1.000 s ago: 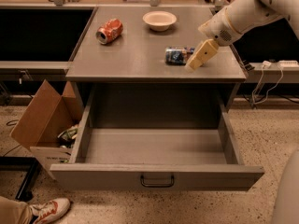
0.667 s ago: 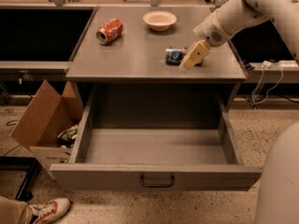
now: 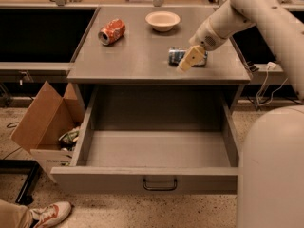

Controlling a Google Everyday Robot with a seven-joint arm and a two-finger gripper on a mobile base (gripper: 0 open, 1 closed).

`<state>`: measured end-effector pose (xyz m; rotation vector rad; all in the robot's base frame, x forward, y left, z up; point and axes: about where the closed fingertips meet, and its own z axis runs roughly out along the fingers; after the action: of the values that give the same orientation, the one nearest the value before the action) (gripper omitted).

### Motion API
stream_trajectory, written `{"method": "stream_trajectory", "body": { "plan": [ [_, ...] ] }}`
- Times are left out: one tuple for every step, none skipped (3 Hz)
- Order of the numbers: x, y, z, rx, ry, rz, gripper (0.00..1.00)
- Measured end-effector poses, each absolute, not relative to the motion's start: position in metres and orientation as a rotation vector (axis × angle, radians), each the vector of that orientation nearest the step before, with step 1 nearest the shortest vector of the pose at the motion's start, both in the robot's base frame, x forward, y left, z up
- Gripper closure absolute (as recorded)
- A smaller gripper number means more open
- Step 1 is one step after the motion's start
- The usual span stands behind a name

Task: Place redbull can into top drawer

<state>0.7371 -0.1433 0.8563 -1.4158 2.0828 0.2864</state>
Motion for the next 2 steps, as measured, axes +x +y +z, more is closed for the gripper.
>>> {"method": "stream_trajectory", "body": {
  "plan": [
    [0.7448, -0.1459, 0.8487, -1.407, 2.111, 0.272, 0.4],
    [0.7426, -0.1441, 0.8477, -1.444, 2.106, 0.23, 0.71]
  ]
}}
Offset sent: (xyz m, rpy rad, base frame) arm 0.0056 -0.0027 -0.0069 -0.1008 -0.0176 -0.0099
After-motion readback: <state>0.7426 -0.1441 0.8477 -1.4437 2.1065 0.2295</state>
